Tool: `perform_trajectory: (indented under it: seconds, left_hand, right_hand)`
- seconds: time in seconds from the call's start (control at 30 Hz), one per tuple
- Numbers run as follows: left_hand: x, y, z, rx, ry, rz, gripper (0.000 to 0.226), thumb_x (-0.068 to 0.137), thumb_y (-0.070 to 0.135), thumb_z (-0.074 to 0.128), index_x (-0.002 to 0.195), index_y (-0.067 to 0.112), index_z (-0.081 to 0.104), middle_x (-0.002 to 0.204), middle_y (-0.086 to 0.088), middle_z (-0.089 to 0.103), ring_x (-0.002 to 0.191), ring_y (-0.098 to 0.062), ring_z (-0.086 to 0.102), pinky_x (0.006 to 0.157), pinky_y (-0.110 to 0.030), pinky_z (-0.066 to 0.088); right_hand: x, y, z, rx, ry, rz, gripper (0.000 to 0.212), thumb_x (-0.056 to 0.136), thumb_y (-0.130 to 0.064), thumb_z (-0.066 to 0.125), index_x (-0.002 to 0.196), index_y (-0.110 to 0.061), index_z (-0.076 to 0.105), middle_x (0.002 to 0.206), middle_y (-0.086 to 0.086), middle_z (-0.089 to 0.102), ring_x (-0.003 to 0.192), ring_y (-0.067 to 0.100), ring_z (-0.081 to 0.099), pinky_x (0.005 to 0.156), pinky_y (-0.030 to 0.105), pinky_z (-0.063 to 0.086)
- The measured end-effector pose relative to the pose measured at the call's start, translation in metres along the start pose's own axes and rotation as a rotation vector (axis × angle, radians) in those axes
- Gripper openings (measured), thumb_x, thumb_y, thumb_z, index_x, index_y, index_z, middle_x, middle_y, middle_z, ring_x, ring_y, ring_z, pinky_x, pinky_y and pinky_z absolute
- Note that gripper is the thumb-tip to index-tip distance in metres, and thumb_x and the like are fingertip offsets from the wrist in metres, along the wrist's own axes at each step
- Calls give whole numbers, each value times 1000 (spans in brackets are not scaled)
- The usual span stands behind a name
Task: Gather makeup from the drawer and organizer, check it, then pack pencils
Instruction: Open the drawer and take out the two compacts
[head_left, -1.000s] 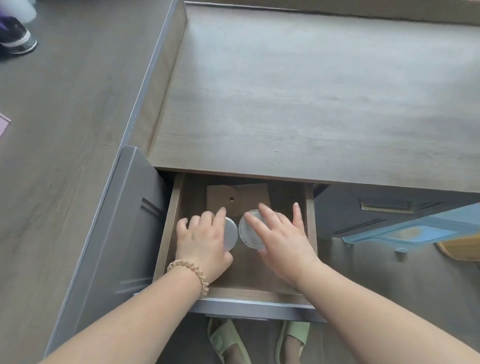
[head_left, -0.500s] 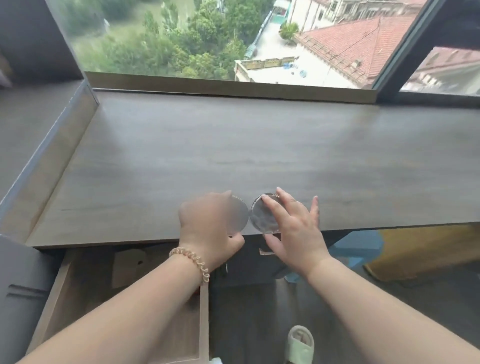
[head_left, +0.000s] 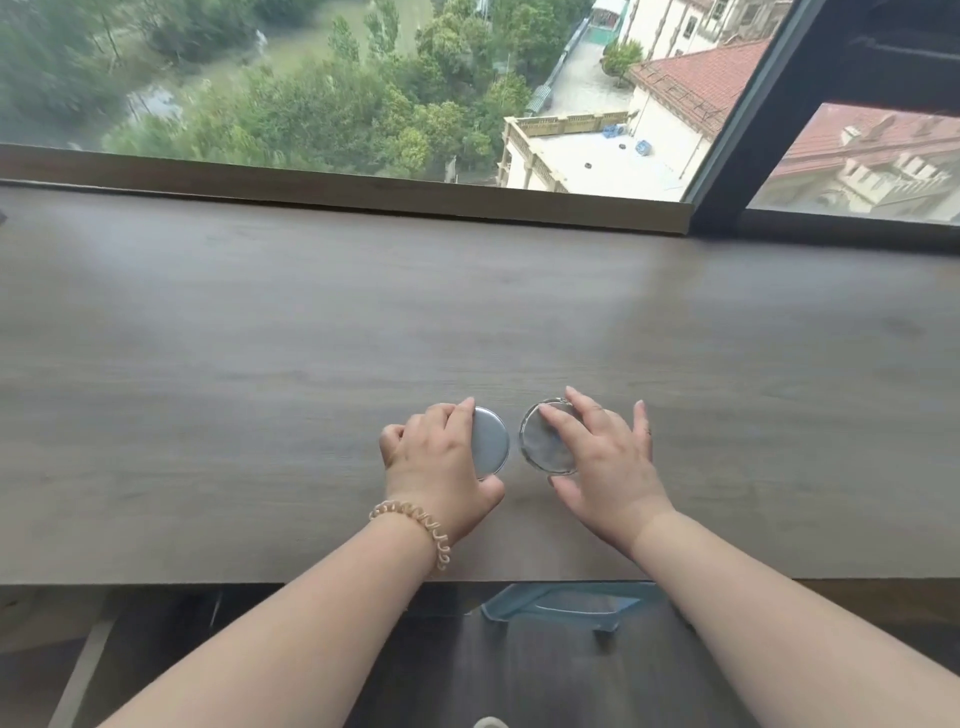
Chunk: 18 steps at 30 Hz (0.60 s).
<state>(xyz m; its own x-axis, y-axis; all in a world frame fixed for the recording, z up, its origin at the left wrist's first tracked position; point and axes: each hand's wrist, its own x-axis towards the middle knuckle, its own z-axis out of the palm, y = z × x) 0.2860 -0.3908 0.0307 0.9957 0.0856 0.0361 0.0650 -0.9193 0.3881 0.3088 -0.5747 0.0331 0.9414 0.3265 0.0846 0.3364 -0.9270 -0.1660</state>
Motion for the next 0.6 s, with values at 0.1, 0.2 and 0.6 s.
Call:
perform_trajectory:
  seconds: [0.1,0.2,0.6]
  left_hand:
    - [18,21,18,33,-53,1,81,71,46,57,143,27,27,136,8,43,124,-15,40,97,-34,20]
    - [31,33,28,46,-100,2,81,72,45,58,144,26,25,136,6,42,125,-17,38,98,-35,21]
    - [39,46,51,113,-211,-26,84,72,51,55,145,26,21,143,6,37,129,-17,32,98,-38,22]
  right_hand:
    - [11,28,4,2,-85,-4,70,76,-24,67,139,-33,38,152,-1,29,130,21,39,113,56,-4]
    - [17,45,9,27,-137,-19,69,78,-27,65,139,-36,36,153,-4,27,132,18,37,113,56,-4]
    - [16,63,21,66,-251,51,66,88,-34,54,146,-36,21,160,-2,4,145,19,12,114,53,-6]
